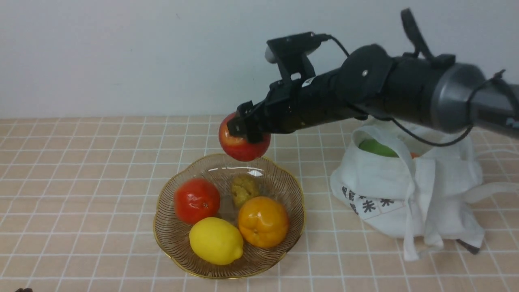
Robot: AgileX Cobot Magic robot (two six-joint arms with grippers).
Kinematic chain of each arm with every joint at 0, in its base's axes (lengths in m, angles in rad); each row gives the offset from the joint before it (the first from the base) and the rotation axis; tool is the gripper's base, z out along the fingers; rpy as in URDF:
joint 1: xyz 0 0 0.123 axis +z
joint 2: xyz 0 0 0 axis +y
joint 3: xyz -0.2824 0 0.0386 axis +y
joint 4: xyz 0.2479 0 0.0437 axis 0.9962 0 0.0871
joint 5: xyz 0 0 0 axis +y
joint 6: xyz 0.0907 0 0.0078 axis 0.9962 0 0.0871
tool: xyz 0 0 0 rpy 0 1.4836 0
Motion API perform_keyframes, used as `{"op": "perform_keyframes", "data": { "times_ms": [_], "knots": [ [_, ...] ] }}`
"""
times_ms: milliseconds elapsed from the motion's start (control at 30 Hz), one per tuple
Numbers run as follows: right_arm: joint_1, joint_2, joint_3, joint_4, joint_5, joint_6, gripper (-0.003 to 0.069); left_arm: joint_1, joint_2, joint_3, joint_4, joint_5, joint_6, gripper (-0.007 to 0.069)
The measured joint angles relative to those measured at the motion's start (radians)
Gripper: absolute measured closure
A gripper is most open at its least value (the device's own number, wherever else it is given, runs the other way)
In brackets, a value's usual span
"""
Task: Take the fruit out of the bag on the brown coffee tablecloth and place them on the plate.
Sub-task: 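Move the fruit from the bag and place it onto the plate with the right gripper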
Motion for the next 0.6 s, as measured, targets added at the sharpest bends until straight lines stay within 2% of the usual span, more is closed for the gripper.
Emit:
{"op": "perform_keyframes", "data": {
  "times_ms": [433, 600],
  "knots": [
    [0.048, 0.088, -0.004, 0.016, -0.028, -0.067, 0.0102, 0.0, 0.0, 0.0, 0.0, 0.0, 0.0, 0.0632],
    [0.048, 0.088, -0.007, 0.019, -0.014, -0.068, 0.0012, 0.0, 0.0, 0.0, 0.0, 0.0, 0.0, 0.0632]
  ]
}}
